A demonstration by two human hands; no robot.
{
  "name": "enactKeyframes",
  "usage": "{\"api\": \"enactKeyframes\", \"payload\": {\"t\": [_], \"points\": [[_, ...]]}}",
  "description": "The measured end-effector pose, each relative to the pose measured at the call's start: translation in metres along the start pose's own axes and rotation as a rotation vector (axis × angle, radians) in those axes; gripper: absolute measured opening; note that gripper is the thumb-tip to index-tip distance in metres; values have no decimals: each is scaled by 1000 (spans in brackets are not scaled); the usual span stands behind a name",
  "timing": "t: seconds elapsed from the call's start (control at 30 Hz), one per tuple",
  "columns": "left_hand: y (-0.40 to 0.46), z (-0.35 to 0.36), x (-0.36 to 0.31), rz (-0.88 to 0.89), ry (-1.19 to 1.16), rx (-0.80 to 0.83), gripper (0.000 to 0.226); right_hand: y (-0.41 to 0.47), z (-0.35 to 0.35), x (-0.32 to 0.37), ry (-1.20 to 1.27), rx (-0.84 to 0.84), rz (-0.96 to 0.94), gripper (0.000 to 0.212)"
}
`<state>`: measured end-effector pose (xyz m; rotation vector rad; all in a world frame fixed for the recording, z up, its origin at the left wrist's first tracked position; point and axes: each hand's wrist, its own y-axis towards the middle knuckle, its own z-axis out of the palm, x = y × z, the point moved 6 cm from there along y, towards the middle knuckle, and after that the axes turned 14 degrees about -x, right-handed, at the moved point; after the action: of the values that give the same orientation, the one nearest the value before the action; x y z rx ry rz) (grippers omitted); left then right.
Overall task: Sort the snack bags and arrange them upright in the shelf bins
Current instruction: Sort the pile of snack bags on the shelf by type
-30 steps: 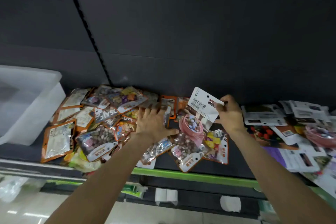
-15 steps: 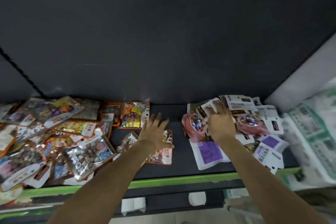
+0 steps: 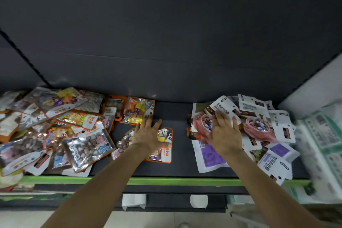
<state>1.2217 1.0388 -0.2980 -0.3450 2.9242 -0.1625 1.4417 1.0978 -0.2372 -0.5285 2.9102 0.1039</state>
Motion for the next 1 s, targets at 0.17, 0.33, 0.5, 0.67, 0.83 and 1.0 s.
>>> {"api": "enactKeyframes", "payload": {"t": [0.17,0.33,0.5,0.67,0.83,1.0], "points": [[-8,-22,19,-8,-117,-107,95,2,6,8,18,-26,120,91],[-13,-17,58,-92,-81,38,109,14,11,29,18,-74,63,68],[-3,-12,55,-106,-186,-24,101,22,2,53,10,-112,72,63],[-2,-40,54,-33,-72,-191,69,21,-13,111,258,-131,-124,57],[-21,-74,125,-89,118,-327,67,22,-26,195,551,-72,-271,55],[-32,-95,228,-283,144,-276,118,28,-7,257,436,127,-232,87]]}}
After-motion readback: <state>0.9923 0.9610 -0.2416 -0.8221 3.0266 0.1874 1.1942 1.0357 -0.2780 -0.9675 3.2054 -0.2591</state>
